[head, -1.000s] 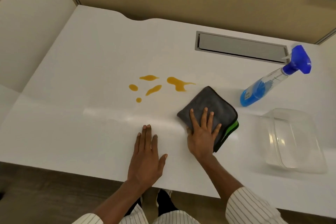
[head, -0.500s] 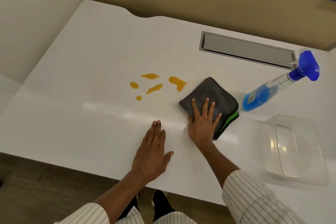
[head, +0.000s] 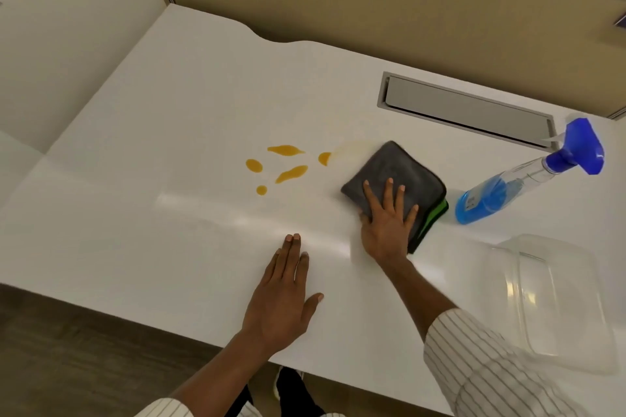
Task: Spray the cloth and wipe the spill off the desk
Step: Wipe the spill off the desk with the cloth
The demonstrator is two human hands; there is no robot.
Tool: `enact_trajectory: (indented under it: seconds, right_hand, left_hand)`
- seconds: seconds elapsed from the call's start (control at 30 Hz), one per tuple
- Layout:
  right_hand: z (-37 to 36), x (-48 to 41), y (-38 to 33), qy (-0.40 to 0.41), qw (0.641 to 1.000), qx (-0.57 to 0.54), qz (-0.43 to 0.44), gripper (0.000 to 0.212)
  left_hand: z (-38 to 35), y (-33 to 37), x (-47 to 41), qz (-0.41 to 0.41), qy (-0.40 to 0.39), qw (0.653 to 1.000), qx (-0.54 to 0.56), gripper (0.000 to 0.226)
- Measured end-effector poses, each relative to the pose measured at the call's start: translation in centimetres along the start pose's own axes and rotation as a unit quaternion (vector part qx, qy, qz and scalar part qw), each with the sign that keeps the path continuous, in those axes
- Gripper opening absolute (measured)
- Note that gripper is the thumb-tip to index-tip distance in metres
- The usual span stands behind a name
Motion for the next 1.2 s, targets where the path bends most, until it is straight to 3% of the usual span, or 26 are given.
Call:
enact_trajectory:
  seconds: [0.13,0.27,0.4,0.57,0.67,0.77,0.83,0.97,1.1,1.2]
  right_hand:
    - [-1.1,3.2,-2.0,-0.019,0.993,0.019,0.111,0.064]
    - [0.0,-2.7,-0.9,-0.054,0.981,0.02,0.183,0.064]
    - [1.6,-7.5,0.7,-0.071,0.992,0.005,0.101,0.059]
    - [1.1,-1.0,-2.4,-0.018,0.998,-0.036,-0.048,0.063]
    - [0.1,2.1,-5.7,-0.047,0.998,-0.052,-0.004,0.061]
    - [0.0,-1.0,-5.7,-0.059,0.991,-0.02,0.119,0.063]
    - [0.3,-4.4,-4.4,-0.052,0.987,-0.001,0.151,0.065]
    - [2.0,-8.3,-1.5,-0.047,0.998,-0.028,0.033,0.059]
    - [1.9,-4.7,-2.5,-0.024,0.995,-0.047,-0.088,0.063]
    - [0.9,-1.2,-5.6,-0.059,0.995,-0.063,-0.042,0.063]
  left_hand:
    - [0.0,0.1,0.0,0.005,0.002,1.0,0.009,0.083]
    - [-0.2,0.0,0.0,-0.002,-0.001,1.0,0.008,0.082]
    - [-0.1,0.1,0.0,0.0,-0.003,1.0,0.001,0.082]
    - [0.5,0.4,-0.4,0.012,-0.012,1.0,0.007,0.081]
    - [1.2,0.8,-1.3,0.007,-0.007,1.0,0.015,0.086]
    - [1.9,1.0,-2.6,0.001,-0.015,1.0,0.014,0.09]
    - [2.1,1.1,-3.6,-0.007,-0.03,0.999,0.014,0.091]
    - [2.2,1.3,-4.4,-0.011,-0.031,0.999,-0.005,0.089]
    - [2.3,1.4,-4.4,-0.011,-0.033,0.999,-0.01,0.088]
    - [2.7,1.7,-4.6,-0.005,-0.036,0.999,0.0,0.088]
Point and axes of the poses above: each hand's wrist, its own x-axis away from the middle knuckle, its own z-axis out of the back of the hand, y = z × x, the point moved 2 cm from there along -x, towards the middle knuckle, and after that the axes turned 3 degrees about -y, right-handed, at the moved point
